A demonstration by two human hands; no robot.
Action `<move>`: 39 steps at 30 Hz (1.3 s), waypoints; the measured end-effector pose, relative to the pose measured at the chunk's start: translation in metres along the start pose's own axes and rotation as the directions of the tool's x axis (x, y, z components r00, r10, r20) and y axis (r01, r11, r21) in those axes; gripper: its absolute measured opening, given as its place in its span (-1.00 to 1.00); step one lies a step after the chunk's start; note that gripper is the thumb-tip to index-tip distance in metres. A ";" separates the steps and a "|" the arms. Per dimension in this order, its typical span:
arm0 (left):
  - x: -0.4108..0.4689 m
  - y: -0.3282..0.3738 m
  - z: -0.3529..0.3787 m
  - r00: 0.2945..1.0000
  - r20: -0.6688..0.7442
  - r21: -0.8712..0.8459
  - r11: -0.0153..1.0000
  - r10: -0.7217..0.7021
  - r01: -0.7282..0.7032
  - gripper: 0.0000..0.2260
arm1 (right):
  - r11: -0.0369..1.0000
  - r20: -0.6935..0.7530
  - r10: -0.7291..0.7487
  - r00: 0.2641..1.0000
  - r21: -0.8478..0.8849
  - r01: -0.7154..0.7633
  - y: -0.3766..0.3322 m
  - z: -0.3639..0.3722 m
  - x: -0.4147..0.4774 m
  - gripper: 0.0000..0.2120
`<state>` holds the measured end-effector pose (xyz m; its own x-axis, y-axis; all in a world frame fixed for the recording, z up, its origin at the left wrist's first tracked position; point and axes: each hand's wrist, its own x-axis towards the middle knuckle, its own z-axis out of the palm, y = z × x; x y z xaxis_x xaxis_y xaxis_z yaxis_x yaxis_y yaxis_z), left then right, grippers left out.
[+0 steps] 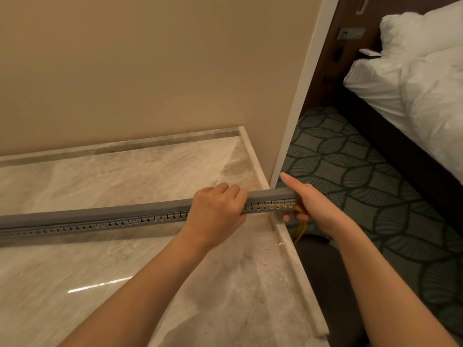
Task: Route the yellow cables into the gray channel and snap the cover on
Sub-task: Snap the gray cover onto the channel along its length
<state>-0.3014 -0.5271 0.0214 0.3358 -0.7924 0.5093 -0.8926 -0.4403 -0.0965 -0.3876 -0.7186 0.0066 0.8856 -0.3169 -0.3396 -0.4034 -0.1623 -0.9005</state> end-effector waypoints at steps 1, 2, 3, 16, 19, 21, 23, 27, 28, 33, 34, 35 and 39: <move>0.000 0.000 -0.002 0.999 -0.032 0.001 1.000 0.007 -0.007 -0.86 | 1.000 0.084 -0.018 0.996 0.016 0.017 -0.004 -0.004 -0.002 -0.35; 0.000 0.000 -0.003 0.998 -0.059 0.006 1.000 0.013 -0.013 -0.87 | 0.999 0.159 -0.033 0.987 0.025 0.029 -0.007 -0.007 -0.003 -0.38; -0.001 0.001 -0.003 0.997 -0.077 0.011 1.000 0.017 -0.016 -0.88 | 0.999 0.221 -0.040 0.974 0.020 0.037 -0.010 -0.010 -0.004 -0.41; -0.015 -0.013 -0.003 0.947 0.264 -0.231 0.942 -0.181 0.245 -0.63 | 0.970 0.235 -0.216 0.948 -0.061 0.237 -0.002 0.002 -0.022 -0.73; -0.007 -0.019 0.003 0.847 0.484 -0.144 0.936 -0.217 0.322 -0.69 | 0.953 0.213 -0.236 0.948 -0.140 0.269 -0.007 -0.002 -0.020 -0.82; -0.002 -0.021 0.006 0.833 0.509 -0.126 0.938 -0.219 0.324 -0.66 | 0.953 0.216 -0.235 0.948 -0.142 0.269 -0.009 -0.003 -0.019 -0.81; 0.001 -0.024 0.008 0.833 0.507 -0.115 0.940 -0.223 0.321 -0.63 | 0.958 0.199 -0.228 0.953 -0.127 0.255 -0.012 -0.003 -0.017 -0.78; 0.005 -0.030 0.010 0.817 0.532 -0.127 0.933 -0.223 0.337 -0.61 | 0.912 0.073 -0.258 0.963 -0.311 0.268 -0.011 0.003 -0.015 -0.81; 0.006 -0.031 0.011 0.809 0.543 -0.133 0.929 -0.224 0.346 -0.60 | 0.855 -0.022 -0.346 0.938 -0.419 0.305 -0.012 0.005 -0.017 -0.80; 0.017 -0.040 0.016 0.744 0.642 -0.177 0.909 -0.184 0.377 -0.58 | 0.207 0.127 -0.813 0.568 -0.849 0.486 -0.008 0.026 -0.028 -0.54; 0.020 -0.042 0.018 0.718 0.673 -0.196 0.893 -0.178 0.405 -0.58 | 0.115 0.174 -0.829 0.532 -0.877 0.467 -0.004 0.033 -0.027 -0.57; 0.024 -0.043 0.020 0.685 0.708 -0.223 0.867 -0.170 0.446 -0.58 | 0.060 0.186 -0.849 0.495 -0.896 0.440 -0.001 0.040 -0.026 -0.64; 0.030 -0.047 0.033 0.570 0.813 -0.286 0.771 -0.119 0.569 -0.62 | -0.023 0.188 -0.904 0.385 -0.919 0.394 0.001 0.048 -0.013 -0.84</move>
<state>-0.2393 -0.5444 0.0132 0.5417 -0.7426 -0.3938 -0.5835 -0.6695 0.4596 -0.3881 -0.6695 -0.0030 0.7486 0.2006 0.6319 0.1472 -0.9796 0.1366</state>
